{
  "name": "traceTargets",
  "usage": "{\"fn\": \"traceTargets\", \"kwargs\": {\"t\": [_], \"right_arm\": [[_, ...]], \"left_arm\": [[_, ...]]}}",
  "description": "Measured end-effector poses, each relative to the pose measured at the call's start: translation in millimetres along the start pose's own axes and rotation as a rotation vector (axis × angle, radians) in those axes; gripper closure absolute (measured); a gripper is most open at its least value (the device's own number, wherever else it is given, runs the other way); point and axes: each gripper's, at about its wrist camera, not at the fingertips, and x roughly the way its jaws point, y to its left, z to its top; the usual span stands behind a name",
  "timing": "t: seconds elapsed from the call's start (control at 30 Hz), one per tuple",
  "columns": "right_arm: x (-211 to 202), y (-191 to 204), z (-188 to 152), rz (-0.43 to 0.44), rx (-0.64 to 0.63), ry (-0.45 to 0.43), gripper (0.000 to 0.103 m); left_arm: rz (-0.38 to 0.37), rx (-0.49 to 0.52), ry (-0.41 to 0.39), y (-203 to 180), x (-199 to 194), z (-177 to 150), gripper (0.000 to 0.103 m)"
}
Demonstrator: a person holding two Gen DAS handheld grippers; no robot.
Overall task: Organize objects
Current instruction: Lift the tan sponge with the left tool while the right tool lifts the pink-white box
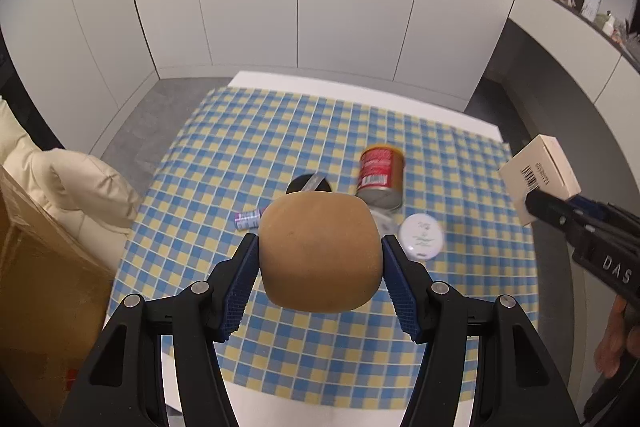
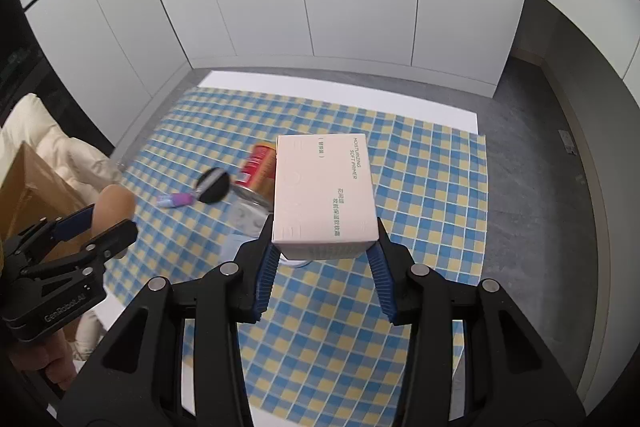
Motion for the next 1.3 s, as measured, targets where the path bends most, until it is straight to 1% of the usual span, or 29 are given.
{"fn": "traceTargets", "kwargs": {"t": [0.2, 0.33, 0.5, 0.57, 0.63, 0.83, 0.97, 1.3], "right_arm": [[-40.8, 9.5, -6.2, 0.021, -0.006, -0.034, 0.059], [-60.2, 13.6, -16.3, 0.027, -0.015, -0.039, 0.059], [-83.0, 13.5, -29.4, 0.009, -0.015, -0.041, 0.059], [-93.8, 12.5, -33.9, -0.024, -0.008, -0.047, 0.059], [-102.3, 10.7, -36.7, -0.031, 0.007, -0.050, 0.059], [-120.2, 8.6, -49.3, -0.033, 0.001, -0.062, 0.059], [-126.0, 7.3, -58.8, -0.027, 0.000, -0.062, 0.059], [-131.4, -2.6, -65.5, -0.004, 0.032, -0.075, 0.059]], "left_arm": [[-0.012, 0.016, -0.039, -9.8, -36.1, 2.2, 0.041], [-0.025, 0.017, -0.047, -17.2, -56.1, -3.1, 0.041], [-0.041, 0.020, -0.068, -24.6, -80.8, -14.5, 0.041], [-0.041, 0.026, -0.081, -27.4, -89.4, -19.2, 0.041], [-0.041, 0.029, -0.092, -30.4, -95.4, -22.9, 0.041], [-0.060, 0.033, -0.118, -37.1, -109.5, -37.9, 0.041], [-0.065, 0.029, -0.113, -37.0, -110.5, -46.5, 0.041], [-0.081, 0.029, -0.114, -35.2, -105.4, -49.1, 0.041]]}}
